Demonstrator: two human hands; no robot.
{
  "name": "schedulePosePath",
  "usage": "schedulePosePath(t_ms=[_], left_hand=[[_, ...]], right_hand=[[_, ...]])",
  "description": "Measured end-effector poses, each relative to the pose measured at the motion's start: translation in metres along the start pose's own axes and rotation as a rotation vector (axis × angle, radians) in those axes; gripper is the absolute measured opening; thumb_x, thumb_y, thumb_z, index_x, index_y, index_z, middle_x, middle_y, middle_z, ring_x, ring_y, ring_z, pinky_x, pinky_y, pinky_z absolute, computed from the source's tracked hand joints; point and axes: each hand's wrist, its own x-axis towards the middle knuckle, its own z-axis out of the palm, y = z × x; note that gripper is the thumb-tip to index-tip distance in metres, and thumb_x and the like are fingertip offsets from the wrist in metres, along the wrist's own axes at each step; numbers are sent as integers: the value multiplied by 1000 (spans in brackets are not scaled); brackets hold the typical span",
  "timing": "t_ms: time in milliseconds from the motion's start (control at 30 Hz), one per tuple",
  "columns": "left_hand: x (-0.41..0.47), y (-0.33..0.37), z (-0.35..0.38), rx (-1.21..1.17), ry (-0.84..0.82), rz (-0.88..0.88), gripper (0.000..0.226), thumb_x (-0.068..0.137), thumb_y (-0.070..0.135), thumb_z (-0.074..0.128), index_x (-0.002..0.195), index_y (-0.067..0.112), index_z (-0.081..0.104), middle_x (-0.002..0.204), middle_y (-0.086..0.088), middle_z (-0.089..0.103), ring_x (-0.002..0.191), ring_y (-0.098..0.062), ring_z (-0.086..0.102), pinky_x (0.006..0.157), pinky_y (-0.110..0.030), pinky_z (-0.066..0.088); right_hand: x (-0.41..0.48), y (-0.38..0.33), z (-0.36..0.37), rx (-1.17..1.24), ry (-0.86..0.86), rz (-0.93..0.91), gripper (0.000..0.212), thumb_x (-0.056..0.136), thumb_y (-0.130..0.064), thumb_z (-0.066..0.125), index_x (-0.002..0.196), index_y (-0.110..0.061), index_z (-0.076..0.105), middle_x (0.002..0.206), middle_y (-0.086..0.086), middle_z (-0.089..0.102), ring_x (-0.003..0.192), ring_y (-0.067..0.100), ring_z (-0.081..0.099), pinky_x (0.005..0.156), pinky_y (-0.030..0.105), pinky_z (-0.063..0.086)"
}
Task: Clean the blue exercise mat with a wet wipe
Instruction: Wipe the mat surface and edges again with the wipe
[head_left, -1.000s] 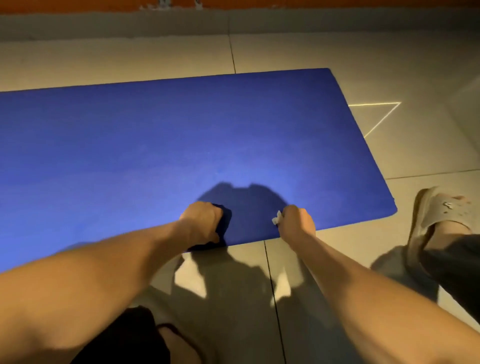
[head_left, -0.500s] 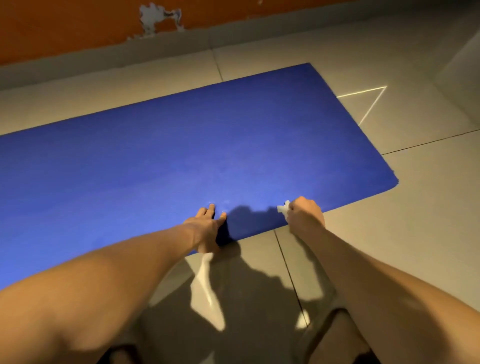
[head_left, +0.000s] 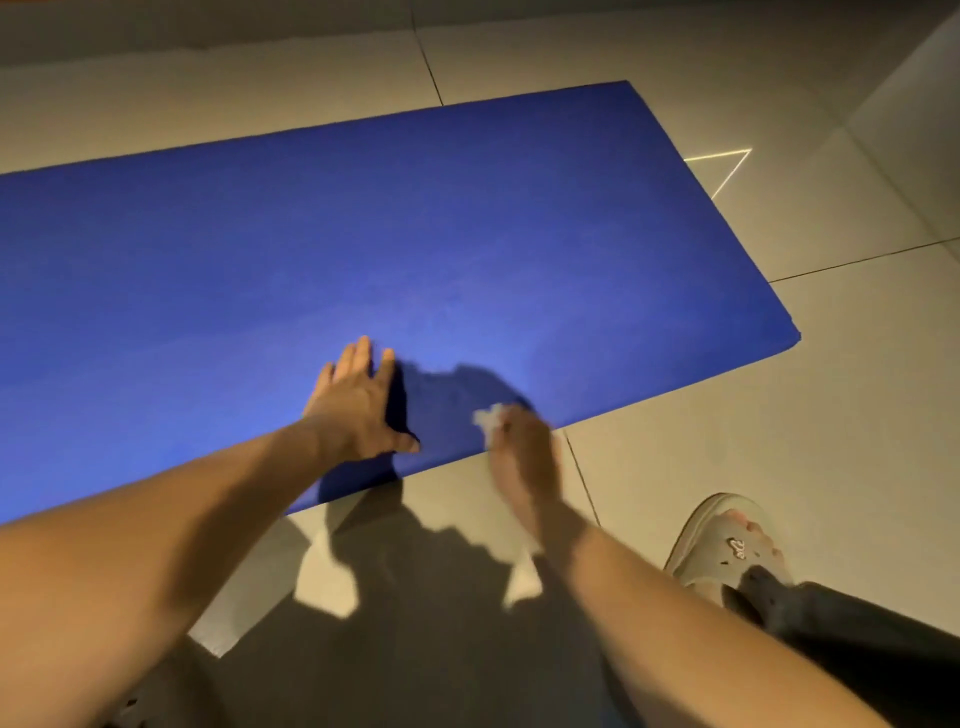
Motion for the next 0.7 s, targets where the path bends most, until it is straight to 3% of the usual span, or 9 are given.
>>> schedulePosePath(t_ms=[67,133,233,367,433,500,567,633,700], left_hand=[[1,-15,4,-51,-103,-74,137,68,79,74,163,21,-5,169,-14,-16,156,-32,-12,126,-52,12],[3,-12,7,-85,-119,-92,138,67,75,78,164,21,-4,168,-13,-17,156,-31,-14,124,-56,14],[6,-5,6,-75,-107,-115,139,65,72,82,164,20,-1,168,-16,-15,156,-33,-12,123,-56,18],[5,-7,8,-101,-104,-119,138,66,70,82,164,22,-3,168,-15,-19,156,-33,-16,124,-58,13],[5,-6,8,-99,-110,-111,139,67,70,82,164,21,-4,168,-15,-19,156,-33,-18,124,-59,11],[5,-5,8,-95,-111,-110,139,67,70,82,164,20,-5,168,-16,-19,155,-33,-19,124,-60,11],[7,-7,8,-93,-114,-106,140,68,70,81,163,19,-7,168,-17,-20,155,-35,-19,124,-61,11],[7,-7,8,-83,-115,-100,140,68,72,80,163,19,-7,167,-17,-20,155,-35,-18,124,-61,12],[7,-7,9,-71,-115,-92,139,68,72,79,163,19,-8,167,-17,-19,155,-35,-18,124,-61,12]], right_hand=[[-18,-10,27,4,-110,-108,15,98,-11,53,99,-14,68,108,0,74,100,21,68,82,32,53],[-5,4,19,54,-24,-81,18,98,-10,50,92,-19,64,100,-6,75,93,16,69,75,33,51],[32,35,-29,-107,152,136,7,98,-15,54,100,-10,58,102,9,71,94,34,65,69,35,39],[43,44,-49,-110,329,249,23,102,-21,56,101,2,58,106,21,70,98,42,64,69,35,34],[24,26,-19,-62,305,220,24,103,-22,53,90,-3,59,93,19,69,85,42,61,67,37,34],[-1,2,14,-13,185,152,31,103,-25,52,74,-14,49,71,8,58,68,38,44,62,34,32],[-18,-12,26,-9,72,28,35,102,-26,54,70,-19,43,66,-1,51,65,28,32,59,35,36],[-13,-3,13,-82,1,-54,31,102,-30,53,75,-18,46,73,4,60,66,33,45,59,39,40],[5,17,-8,-154,50,1,26,101,-29,52,81,-13,52,81,10,64,73,36,57,60,37,37]])
